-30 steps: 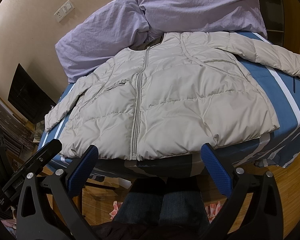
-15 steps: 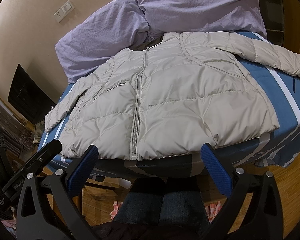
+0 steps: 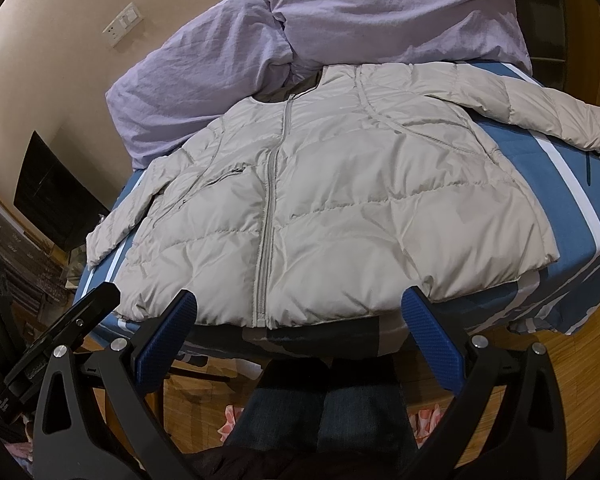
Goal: Fold large clothes
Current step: 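Grasp the jacket sleeve cuff with the right gripper and lift it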
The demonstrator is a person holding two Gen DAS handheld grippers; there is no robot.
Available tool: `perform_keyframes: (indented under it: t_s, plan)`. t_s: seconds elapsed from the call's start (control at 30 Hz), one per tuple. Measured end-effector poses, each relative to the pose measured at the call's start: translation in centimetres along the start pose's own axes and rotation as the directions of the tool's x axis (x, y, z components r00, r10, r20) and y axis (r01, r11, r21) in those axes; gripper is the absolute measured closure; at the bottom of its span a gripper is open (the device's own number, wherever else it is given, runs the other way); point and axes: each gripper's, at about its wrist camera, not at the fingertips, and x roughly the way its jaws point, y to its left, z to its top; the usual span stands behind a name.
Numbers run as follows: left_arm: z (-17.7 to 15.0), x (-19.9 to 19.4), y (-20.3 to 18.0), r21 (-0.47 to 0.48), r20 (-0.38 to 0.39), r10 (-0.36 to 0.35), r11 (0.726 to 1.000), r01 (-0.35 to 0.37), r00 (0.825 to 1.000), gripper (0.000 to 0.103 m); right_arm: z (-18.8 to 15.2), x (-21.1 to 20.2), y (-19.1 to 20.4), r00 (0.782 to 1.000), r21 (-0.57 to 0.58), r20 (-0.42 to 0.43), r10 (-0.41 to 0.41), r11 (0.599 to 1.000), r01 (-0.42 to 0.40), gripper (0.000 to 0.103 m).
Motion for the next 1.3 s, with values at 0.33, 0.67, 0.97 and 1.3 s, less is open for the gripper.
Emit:
perform_keyframes:
  t_s: [0.33,0.67,0.97,1.3]
  plan:
    - [2.4,3.8,1.1,0.008,-0.019,0.065,0.998,-0.065,0.998,0.002,3.4,1.4,-4.3,0.99,0.069,0.06,-0.124,0.99,0.12,0.001]
    - [7.0,8.9,3.1,0.025,-0.018,0.209,0.978,-0.208,0.978,0.002,9.3,2.7,-15.3,0.933,0.263,0.094,-0.347,0.913,0.313,0.006]
    - [9.5,13.6,5.4,0.035,-0.047,0.323,0.946,-0.321,0.945,0.002,13.6,2.1,-28.3,0.839,0.499,0.034,-0.543,0.737,0.456,0.022]
    - [7.9,17.2,7.2,0.016,-0.107,0.341,0.94,-0.341,0.934,0.002,13.8,2.1,-37.3,0.787,0.697,-0.028,-0.617,0.552,0.457,0.029]
